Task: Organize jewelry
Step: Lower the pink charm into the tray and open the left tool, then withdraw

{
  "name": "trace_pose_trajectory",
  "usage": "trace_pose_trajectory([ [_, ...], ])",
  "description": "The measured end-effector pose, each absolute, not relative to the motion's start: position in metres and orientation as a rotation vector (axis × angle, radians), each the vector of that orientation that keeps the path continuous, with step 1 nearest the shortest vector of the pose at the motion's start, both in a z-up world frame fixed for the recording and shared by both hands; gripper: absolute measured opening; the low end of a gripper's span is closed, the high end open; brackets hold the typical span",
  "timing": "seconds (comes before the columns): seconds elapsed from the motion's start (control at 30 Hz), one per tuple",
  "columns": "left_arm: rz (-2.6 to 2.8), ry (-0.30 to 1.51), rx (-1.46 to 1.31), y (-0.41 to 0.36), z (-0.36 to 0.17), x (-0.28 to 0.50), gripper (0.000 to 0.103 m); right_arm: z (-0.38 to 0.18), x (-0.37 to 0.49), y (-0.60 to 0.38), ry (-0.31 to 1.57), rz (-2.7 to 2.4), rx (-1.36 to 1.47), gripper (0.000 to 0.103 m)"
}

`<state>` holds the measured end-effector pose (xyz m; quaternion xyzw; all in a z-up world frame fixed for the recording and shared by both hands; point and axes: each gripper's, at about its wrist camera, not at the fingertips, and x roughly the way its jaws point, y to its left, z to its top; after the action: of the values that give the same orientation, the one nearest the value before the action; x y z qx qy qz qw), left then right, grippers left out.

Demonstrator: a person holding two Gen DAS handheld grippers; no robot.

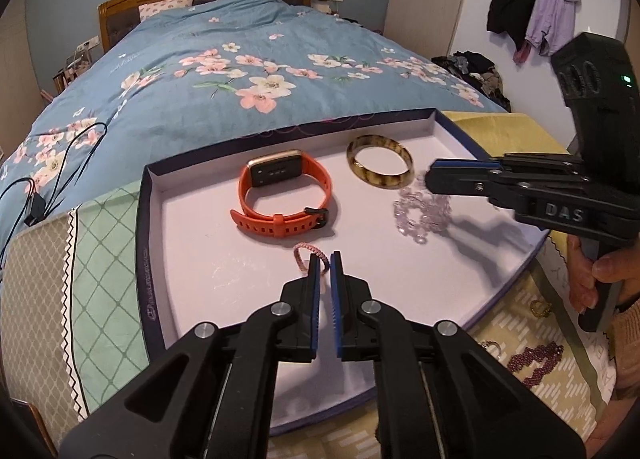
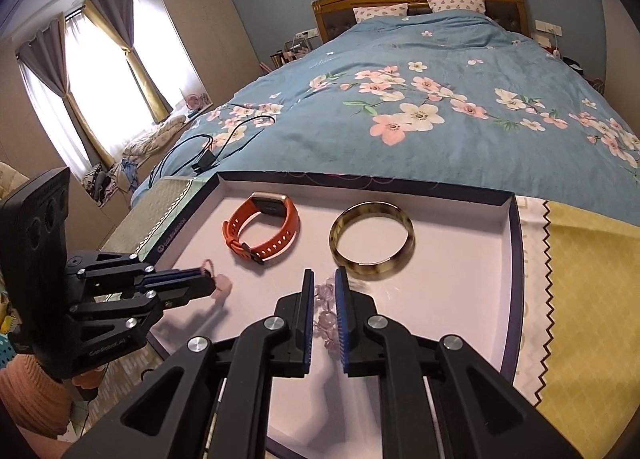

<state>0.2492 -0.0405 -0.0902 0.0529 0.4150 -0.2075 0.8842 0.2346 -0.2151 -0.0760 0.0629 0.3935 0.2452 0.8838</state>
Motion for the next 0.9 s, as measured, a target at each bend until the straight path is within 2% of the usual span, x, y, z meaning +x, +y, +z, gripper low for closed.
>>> trace_pose_trajectory([
  [0.2, -0.434, 0.849, 0.1, -0.039, -0.088, 0.249, 0.01, -0.074, 0.233, -0.219, 0.814, 0.495, 0.137, 0.011],
  [0.3, -0.425, 0.837, 0.087, -0.033, -0.084, 0.249, 0.016, -0.072, 0.23, -0.224, 0.805, 0.489, 0.153, 0.018],
  [0.5, -0.382, 0.803, 0.056, -0.016, -0.073, 0.241, 0.017, -0.064, 0.214, -0.232, 0.775, 0.483, 0.16, 0.024],
  [0.57, -0.383, 0.776, 0.047, -0.011, -0.066, 0.231, 0.021, -0.06, 0.206, -0.235, 0.76, 0.49, 0.164, 0.029],
  [0.9, -0.429, 0.645, 0.021, 0.006, -0.037, 0.164, 0.034, -0.049, 0.146, -0.24, 0.723, 0.549, 0.099, 0.031],
])
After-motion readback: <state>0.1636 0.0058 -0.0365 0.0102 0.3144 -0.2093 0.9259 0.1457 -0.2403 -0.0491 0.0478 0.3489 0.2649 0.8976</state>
